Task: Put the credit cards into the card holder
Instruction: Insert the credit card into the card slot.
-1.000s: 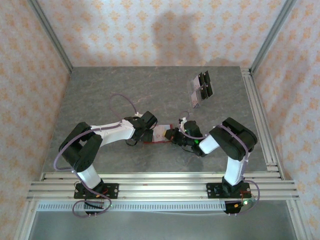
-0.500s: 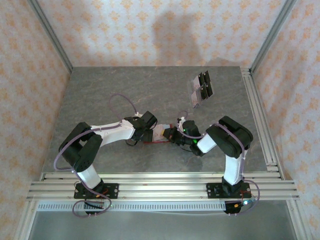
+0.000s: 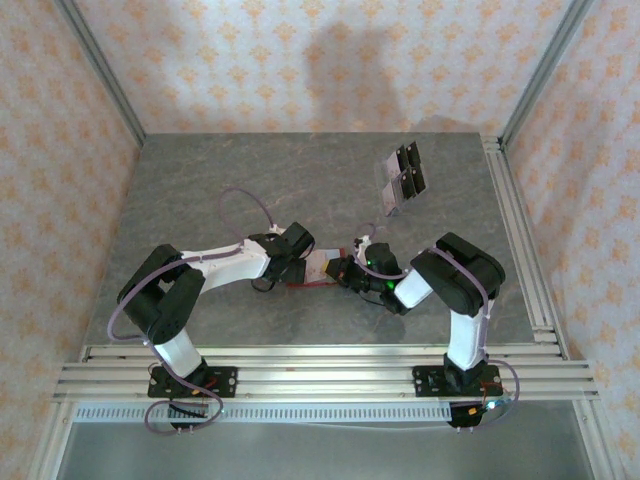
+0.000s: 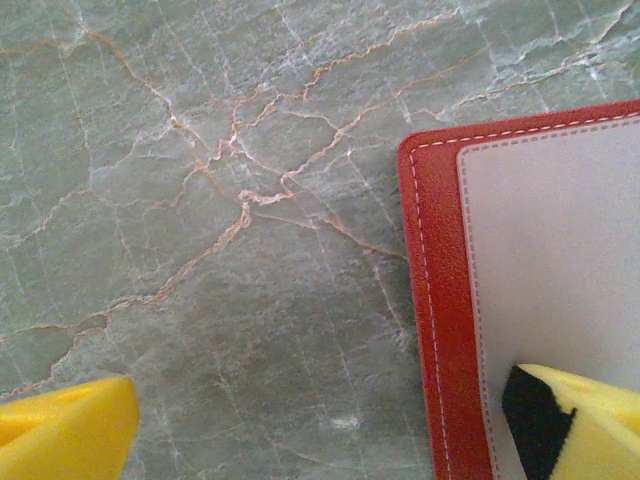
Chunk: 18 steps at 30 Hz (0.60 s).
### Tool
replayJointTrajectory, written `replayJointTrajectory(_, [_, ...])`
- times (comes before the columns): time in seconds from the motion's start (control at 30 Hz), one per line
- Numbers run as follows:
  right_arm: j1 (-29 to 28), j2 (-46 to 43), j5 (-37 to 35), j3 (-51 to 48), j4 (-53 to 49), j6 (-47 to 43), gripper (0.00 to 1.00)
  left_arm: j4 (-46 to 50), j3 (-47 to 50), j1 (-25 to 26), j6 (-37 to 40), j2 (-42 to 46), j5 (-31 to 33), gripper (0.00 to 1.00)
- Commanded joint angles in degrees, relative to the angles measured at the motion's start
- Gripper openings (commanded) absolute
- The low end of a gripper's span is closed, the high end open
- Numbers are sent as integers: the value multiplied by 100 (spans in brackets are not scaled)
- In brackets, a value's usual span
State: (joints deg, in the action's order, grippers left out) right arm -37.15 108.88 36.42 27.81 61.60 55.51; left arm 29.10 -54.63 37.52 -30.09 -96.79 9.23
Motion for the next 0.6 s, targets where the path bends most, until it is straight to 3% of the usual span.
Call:
replayJointTrajectory(0.0, [-82,-45,-12,-48,-200,-44,14,202,106,36,-20,105,7,96])
replayJointTrajectory(0.23, [-82,-579,-151,141,-1180,-388,36,210,80,41,-19,91,4,96])
replayJointTrajectory(0.57, [-58,-1367,-535,567,-3221,-1184,50,236,23,36,-17,107,0,96])
